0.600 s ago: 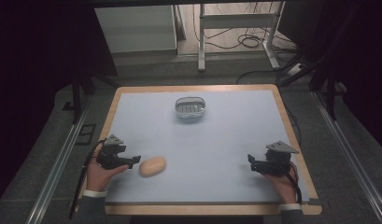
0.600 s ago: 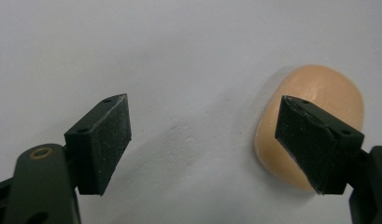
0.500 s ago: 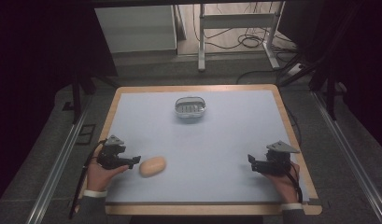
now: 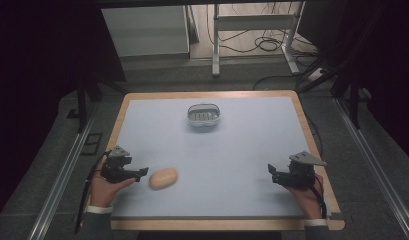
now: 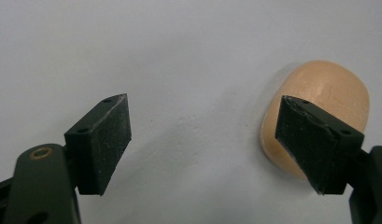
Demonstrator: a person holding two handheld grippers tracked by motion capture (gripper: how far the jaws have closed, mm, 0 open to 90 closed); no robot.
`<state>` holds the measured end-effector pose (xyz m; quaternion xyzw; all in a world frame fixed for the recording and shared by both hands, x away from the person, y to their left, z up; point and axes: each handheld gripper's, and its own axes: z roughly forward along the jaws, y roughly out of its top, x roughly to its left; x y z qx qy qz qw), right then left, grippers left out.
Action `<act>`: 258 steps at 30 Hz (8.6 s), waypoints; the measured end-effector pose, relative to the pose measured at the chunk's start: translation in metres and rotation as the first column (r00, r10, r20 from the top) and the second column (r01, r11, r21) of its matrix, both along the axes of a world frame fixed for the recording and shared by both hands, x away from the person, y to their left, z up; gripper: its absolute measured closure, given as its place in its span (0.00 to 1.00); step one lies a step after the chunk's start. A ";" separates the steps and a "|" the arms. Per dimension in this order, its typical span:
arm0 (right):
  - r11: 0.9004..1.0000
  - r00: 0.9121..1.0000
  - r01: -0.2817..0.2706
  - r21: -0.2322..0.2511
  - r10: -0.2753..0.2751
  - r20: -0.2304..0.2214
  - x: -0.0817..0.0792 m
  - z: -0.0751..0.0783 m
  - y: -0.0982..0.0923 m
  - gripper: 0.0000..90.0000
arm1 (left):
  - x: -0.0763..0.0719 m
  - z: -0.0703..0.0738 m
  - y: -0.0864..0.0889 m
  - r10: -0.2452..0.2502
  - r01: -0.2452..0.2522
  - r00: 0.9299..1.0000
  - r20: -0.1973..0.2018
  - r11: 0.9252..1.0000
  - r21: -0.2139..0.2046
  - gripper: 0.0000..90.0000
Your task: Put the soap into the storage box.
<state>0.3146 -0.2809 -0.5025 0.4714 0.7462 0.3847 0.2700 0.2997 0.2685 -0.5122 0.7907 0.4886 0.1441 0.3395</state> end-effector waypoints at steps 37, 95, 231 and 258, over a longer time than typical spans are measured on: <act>0.998 0.999 0.052 0.033 -0.052 0.013 -0.012 0.004 -0.023 0.09 | 0.006 0.047 -0.025 -0.103 0.102 0.995 0.015 0.994 0.039 0.25; 0.999 0.999 0.038 -0.008 -0.038 -0.007 -0.010 -0.003 -0.017 0.09 | 0.016 0.006 -0.087 -0.334 0.386 0.911 -0.243 0.897 0.213 0.28; 0.998 0.998 0.051 -0.027 -0.051 -0.028 -0.007 -0.006 -0.021 0.09 | 0.111 0.076 -0.117 -0.342 0.363 0.930 -0.136 0.914 0.182 0.35; 0.998 0.998 0.056 -0.027 -0.057 -0.029 -0.007 -0.006 -0.022 0.09 | 0.134 0.090 -0.130 -0.352 0.370 0.929 -0.118 0.905 0.211 0.36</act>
